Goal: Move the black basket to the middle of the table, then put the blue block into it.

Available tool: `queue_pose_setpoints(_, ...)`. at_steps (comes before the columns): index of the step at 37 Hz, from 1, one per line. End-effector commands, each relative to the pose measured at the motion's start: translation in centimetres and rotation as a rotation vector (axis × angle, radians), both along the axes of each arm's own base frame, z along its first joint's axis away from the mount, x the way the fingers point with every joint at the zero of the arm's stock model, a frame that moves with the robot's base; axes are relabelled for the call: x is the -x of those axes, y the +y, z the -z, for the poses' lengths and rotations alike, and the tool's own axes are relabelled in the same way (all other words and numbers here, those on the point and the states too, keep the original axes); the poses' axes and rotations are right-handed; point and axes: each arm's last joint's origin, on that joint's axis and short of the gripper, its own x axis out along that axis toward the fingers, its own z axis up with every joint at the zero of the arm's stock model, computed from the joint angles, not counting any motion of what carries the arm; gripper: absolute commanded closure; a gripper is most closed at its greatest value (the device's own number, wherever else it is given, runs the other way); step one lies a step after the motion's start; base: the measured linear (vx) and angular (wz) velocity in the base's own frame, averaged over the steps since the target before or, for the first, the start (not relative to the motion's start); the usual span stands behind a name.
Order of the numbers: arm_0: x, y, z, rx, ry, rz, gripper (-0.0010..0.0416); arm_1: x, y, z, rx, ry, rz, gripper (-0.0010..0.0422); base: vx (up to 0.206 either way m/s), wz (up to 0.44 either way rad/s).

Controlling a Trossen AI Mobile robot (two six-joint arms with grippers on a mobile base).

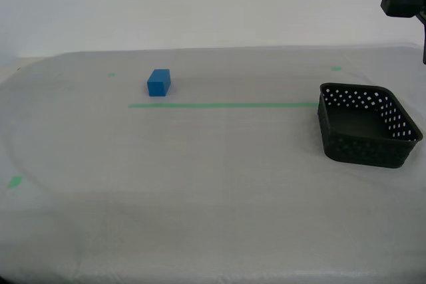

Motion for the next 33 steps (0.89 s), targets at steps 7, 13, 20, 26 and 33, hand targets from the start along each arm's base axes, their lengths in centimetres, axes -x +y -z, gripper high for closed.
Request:
queue_pose_setpoints(7,-0.44,0.0,-0.05,0.013,-0.047,-0.033,0.0171,0.01,-0.01,-0.07,-0.002,-0.006,0.0,0.0412,0.0,0.0)
queue_pose_setpoints(13,-0.51,0.0,-0.06,0.013,-0.054,-0.033,0.0049,0.01,0.0,-0.07,-0.002,-0.006,-0.001,0.0412,0.0,0.0)
queue_pose_setpoints(20,-0.69,0.0,-0.1,0.011,-0.073,-0.033,0.0025,0.01,-0.01,-0.07,-0.002,-0.006,0.0,0.0412,0.0,0.0)
queue_pose_setpoints(26,-0.73,0.0,-0.11,0.005,-0.077,-0.022,0.0054,0.01,-0.01,-0.07,-0.002,-0.006,0.0,0.0412,0.0,0.0)
queue_pose_setpoints(33,-0.74,0.01,-0.06,0.003,-0.079,-0.016,0.0017,0.01,-0.01,-0.09,-0.002,-0.006,0.0,0.0412,0.0,0.0)
